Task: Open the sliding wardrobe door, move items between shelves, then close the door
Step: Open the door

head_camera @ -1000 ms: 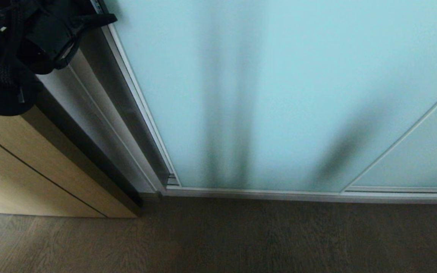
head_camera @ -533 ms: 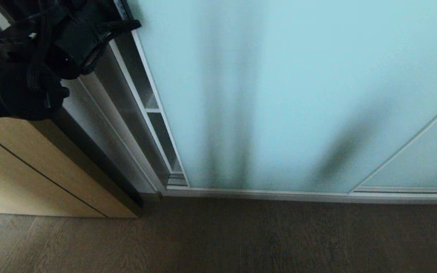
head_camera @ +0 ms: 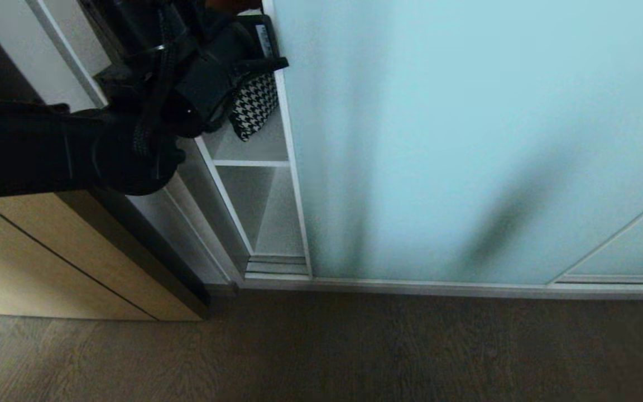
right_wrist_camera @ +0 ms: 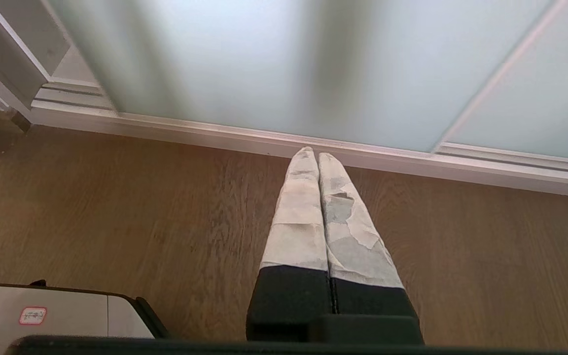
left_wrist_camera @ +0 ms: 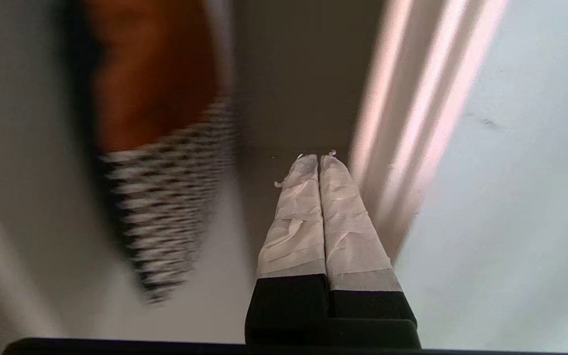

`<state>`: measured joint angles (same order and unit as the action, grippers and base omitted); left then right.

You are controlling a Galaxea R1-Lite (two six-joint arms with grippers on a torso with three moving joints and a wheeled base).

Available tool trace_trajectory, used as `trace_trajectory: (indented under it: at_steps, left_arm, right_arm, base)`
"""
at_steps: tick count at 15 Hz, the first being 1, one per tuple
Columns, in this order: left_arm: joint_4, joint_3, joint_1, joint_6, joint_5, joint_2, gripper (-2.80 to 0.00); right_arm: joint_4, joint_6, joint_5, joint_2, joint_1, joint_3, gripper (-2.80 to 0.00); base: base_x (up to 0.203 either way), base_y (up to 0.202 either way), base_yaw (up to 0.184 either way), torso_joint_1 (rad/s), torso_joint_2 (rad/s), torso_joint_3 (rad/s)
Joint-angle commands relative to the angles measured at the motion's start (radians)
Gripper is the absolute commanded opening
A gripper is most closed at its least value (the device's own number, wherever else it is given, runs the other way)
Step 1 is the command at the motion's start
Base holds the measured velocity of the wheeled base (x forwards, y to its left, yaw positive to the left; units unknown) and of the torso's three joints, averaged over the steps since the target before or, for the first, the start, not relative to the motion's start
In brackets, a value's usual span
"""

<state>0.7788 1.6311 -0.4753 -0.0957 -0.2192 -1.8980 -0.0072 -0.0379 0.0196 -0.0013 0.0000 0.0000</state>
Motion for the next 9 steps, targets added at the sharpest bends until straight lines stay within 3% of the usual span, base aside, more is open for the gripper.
trace_trajectory:
  at_steps: [1, 7, 9]
  left_arm:
    - [0.007, 0.075, -0.056, -0.001, -0.007, -0.073, -2.8]
    - [-0.011, 0.291, -0.145, 0.0, 0.001, -0.252, -2.8]
    - [-0.011, 0.303, -0.157, -0.004, 0.003, -0.259, -2.8]
  right_arm:
    - [0.0, 0.0, 0.0, 0.0, 0.0, 0.0, -2.8]
    - [0.0, 0.0, 0.0, 0.0, 0.0, 0.0, -2.8]
    - [0.0, 0.0, 0.0, 0.0, 0.0, 0.0, -2.8]
  base:
    - [0.0, 0.0, 0.0, 0.0, 0.0, 0.0]
    - [0.0, 0.0, 0.0, 0.0, 0.0, 0.0]
    - [0.0, 0.0, 0.0, 0.0, 0.0, 0.0]
